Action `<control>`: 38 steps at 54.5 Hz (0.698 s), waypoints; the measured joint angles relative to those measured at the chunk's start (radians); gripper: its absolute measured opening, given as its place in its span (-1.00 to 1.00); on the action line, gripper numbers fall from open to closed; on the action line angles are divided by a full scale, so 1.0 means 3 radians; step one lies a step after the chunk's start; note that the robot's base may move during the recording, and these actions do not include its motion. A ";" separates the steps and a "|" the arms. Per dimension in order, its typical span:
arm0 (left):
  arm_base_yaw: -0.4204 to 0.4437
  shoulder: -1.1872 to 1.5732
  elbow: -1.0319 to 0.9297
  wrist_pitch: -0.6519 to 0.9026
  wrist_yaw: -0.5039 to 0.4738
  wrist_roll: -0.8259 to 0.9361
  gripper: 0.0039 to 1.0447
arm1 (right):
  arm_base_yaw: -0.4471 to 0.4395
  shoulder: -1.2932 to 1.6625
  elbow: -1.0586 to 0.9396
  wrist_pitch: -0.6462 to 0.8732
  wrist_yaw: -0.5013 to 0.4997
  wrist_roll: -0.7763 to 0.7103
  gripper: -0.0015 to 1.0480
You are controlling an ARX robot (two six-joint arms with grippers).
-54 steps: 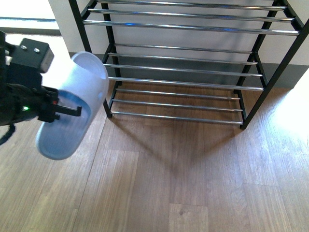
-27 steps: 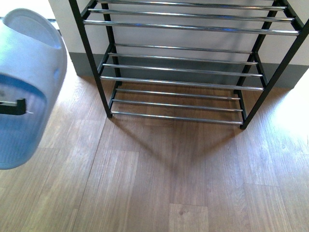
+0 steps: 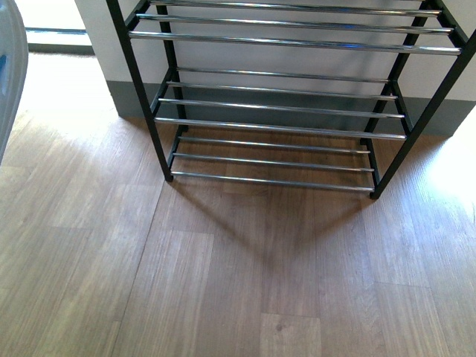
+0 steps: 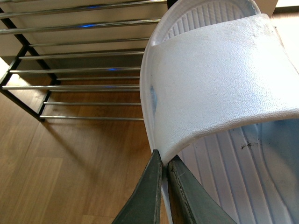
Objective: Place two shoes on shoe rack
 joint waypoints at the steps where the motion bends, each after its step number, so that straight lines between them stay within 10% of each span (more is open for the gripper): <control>1: 0.0000 0.0000 0.0000 0.0000 -0.0001 0.0001 -0.96 | 0.0000 0.0000 0.0000 0.0000 0.0000 0.0000 -0.97; 38: -0.0014 -0.0005 -0.0003 -0.0004 -0.0003 0.0003 -0.96 | -0.0003 0.0003 -0.0001 0.0000 -0.0004 0.0000 -0.97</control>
